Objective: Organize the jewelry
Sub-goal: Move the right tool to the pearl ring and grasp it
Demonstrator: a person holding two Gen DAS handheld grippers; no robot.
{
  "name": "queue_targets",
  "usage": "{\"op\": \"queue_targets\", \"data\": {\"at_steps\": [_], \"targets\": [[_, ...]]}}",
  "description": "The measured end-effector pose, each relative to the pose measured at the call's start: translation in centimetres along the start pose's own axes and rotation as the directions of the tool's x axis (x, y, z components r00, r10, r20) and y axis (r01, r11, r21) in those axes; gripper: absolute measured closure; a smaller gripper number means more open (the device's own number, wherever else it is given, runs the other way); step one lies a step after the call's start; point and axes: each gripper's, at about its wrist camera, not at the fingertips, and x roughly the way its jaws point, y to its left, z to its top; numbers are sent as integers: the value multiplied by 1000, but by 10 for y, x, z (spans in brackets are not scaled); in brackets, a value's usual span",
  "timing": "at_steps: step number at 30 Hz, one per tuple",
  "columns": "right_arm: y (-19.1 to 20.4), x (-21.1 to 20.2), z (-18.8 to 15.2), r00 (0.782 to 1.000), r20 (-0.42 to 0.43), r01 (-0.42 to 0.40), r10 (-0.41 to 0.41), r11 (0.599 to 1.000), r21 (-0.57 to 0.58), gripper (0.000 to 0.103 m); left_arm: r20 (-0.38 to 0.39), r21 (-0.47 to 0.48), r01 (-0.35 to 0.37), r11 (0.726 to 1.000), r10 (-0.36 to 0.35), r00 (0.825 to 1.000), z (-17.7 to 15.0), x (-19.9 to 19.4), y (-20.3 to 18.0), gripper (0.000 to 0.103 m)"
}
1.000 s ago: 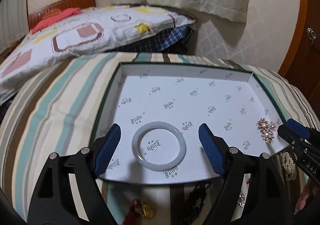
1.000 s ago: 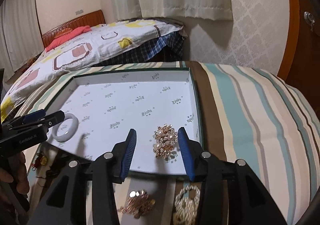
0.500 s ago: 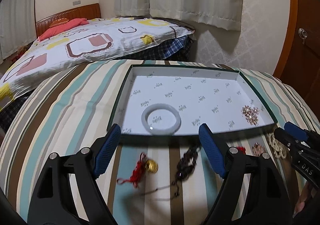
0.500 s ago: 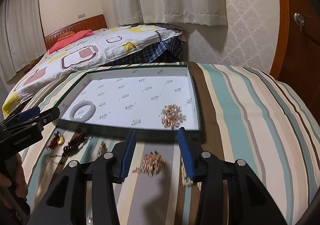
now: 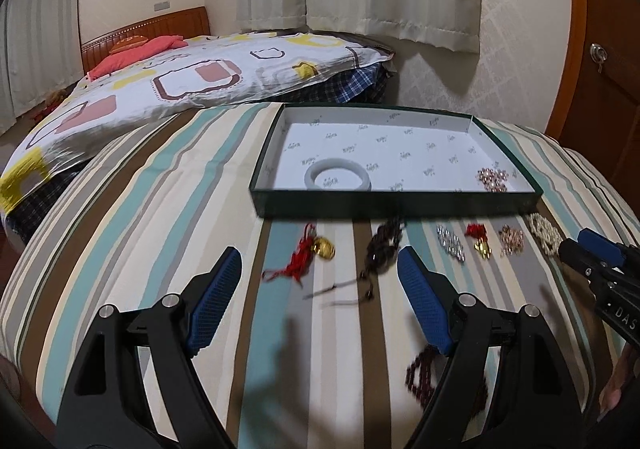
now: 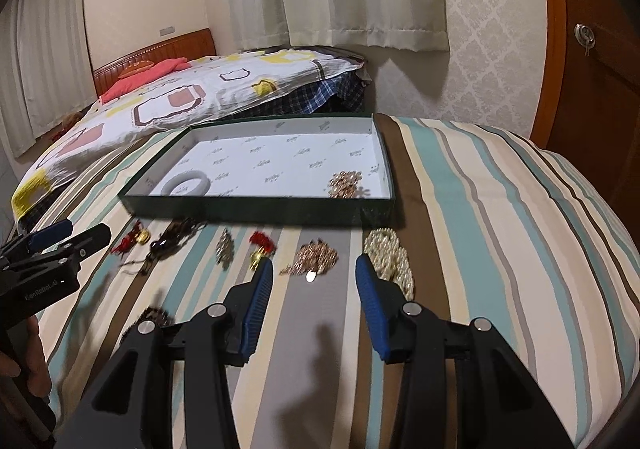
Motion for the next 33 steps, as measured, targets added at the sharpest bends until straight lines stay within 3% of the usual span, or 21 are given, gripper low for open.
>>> {"op": "queue_targets", "data": {"at_steps": [11, 26, 33], "targets": [[27, -14, -28, 998, -18, -53, 52, 998, -29, 60, 3, -9, -26, 1000, 26, 1000, -27, -25, 12, 25], [52, 12, -45, 991, -110, -82, 76, 995, -52, 60, -24, -51, -52, 997, 51, 998, -41, -29, 35, 25], [51, 14, -48, 989, -126, -88, 80, 994, -61, 75, -39, -45, -39, 998, 37, 999, -43, -24, 28, 25]]}}
